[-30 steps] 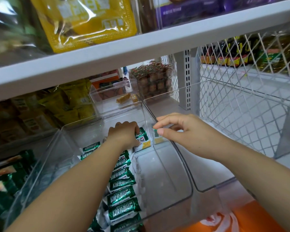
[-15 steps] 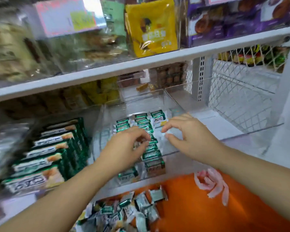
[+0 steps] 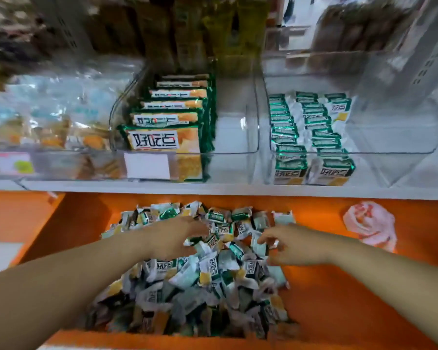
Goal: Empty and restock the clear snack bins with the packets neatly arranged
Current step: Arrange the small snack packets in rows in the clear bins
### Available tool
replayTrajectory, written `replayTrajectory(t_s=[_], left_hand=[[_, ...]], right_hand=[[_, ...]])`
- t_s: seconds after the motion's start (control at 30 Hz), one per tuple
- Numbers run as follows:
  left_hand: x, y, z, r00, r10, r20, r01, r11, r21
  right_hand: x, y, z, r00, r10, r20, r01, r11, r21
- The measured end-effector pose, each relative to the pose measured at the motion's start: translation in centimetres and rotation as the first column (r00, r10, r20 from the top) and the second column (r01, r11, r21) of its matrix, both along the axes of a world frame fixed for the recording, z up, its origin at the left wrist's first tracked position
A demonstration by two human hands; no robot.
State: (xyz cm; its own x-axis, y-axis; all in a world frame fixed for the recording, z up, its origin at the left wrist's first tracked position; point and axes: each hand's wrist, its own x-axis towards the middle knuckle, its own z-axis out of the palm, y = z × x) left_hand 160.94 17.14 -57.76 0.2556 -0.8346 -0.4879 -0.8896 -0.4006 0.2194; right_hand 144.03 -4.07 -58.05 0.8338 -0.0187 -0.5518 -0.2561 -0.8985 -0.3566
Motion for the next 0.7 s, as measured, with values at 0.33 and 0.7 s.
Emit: replayTrajectory(t_s=[0.33, 0.7], left_hand=[[4.5, 2.6, -11.2, 0.925, 0.282, -0.256, -0.251, 0.957, 0.145], [0.9, 0.7, -16.5, 0.821, 0.381, -0.426, -0.376, 0.921, 0.099]], right_hand=[[3.3, 2.4, -16.5, 0.966, -0.221, -0.133, 0.25, 0.929, 0.271], [5.3, 5.1, -19.1, 0.934, -0.269, -0.236, 0.338, 0.879, 0.335]])
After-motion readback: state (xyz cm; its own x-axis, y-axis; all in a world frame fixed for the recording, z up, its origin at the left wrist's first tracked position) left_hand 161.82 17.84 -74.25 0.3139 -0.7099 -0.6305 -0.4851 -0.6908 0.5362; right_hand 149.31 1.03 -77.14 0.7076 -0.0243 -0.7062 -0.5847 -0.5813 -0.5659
